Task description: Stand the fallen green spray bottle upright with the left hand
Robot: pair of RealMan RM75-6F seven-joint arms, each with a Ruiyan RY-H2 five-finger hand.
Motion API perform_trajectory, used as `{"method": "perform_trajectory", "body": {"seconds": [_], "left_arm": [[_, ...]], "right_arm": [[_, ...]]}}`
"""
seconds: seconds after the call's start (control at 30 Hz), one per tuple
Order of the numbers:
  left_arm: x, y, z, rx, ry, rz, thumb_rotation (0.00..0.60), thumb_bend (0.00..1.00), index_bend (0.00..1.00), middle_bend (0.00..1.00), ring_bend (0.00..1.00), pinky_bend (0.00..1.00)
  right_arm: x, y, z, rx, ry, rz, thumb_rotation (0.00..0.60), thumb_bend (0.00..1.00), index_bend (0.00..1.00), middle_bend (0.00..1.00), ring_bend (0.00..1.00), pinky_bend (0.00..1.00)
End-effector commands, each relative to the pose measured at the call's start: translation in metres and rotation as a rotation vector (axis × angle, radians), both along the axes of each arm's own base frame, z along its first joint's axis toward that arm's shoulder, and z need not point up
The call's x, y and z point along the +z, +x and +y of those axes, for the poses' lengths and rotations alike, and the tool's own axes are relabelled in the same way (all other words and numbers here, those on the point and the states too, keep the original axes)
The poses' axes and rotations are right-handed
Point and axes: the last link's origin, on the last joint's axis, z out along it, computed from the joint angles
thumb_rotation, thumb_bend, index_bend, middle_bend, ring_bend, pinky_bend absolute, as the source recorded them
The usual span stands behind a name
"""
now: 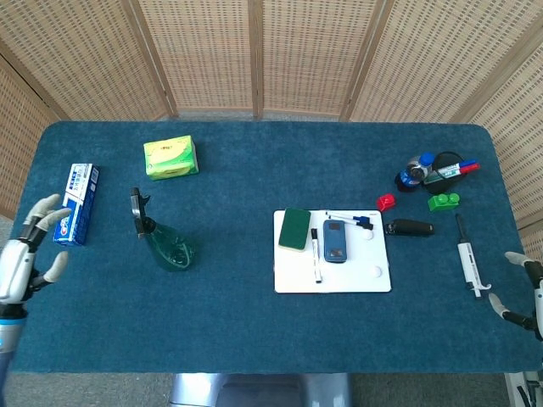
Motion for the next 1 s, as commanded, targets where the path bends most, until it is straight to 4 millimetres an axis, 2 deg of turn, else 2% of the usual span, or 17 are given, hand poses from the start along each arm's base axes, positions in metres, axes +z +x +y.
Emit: {"method": "perform_trajectory", "body": {"seconds": [0.03, 0.13, 0.33, 0.67, 1.0], "left_arm": [[0.033, -0.005, -0.02, 0.124, -0.021, 0.188, 0.1, 0.37, 0.2, 0.11, 0.04, 0.21], [0.049, -0.008, -0.03, 0.19, -0.044, 0.3, 0.111, 0.37, 0.23, 0.12, 0.04, 0.22], [0.068, -0.008, -0.052, 0.341, -0.155, 0.444, 0.162, 0.37, 0.21, 0.1, 0.01, 0.21], [0.071, -0.014, -0.072, 0.434, -0.149, 0.458, 0.244, 0.37, 0.21, 0.11, 0.01, 0.19], [0.073, -0.007, -0.073, 0.432, -0.121, 0.476, 0.291, 0.37, 0.22, 0.14, 0.02, 0.19]], "right_arm": [[0.003, 0.002, -0.005, -0.002, 0.007, 0.035, 0.6, 0.31, 0.24, 0.3, 0.01, 0.06], [0.006, 0.004, -0.007, -0.003, 0.016, 0.083, 0.6, 0.31, 0.24, 0.3, 0.01, 0.06], [0.01, 0.008, -0.008, -0.007, 0.027, 0.147, 0.6, 0.31, 0.24, 0.3, 0.01, 0.06], [0.012, 0.008, -0.003, -0.002, 0.028, 0.191, 0.6, 0.31, 0.24, 0.3, 0.01, 0.06], [0.012, 0.007, 0.0, 0.016, 0.024, 0.178, 0.6, 0.31, 0.24, 0.3, 0.01, 0.06]]}}
